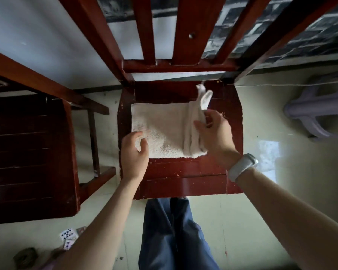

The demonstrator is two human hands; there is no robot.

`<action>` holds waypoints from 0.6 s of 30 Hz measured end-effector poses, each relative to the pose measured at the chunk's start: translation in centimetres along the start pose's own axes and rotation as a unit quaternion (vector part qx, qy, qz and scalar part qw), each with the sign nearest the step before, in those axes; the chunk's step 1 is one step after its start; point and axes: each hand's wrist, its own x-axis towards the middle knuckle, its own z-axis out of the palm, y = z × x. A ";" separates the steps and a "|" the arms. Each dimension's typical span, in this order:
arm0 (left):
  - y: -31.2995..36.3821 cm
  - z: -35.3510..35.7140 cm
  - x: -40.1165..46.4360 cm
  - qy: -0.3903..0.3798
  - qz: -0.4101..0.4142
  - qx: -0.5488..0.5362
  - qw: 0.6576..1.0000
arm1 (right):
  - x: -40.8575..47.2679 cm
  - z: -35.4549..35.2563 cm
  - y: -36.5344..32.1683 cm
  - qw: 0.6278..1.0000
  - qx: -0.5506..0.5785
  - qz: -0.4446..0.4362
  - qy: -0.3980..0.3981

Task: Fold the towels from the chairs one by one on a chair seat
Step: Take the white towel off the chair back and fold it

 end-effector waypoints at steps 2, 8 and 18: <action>-0.1 -0.9 -0.2 -0.017 -0.195 -0.183 0.963 | -0.9 2.7 -2.3 0.998 0.008 -0.028 -0.055; -2.0 -1.6 -0.3 -0.074 -0.361 -0.385 0.846 | -1.1 9.6 -4.8 0.979 -0.024 -0.034 -0.199; -1.8 0.6 -0.3 -0.004 -0.065 0.025 0.998 | 6.2 9.8 -3.9 0.883 -0.395 -0.220 -0.124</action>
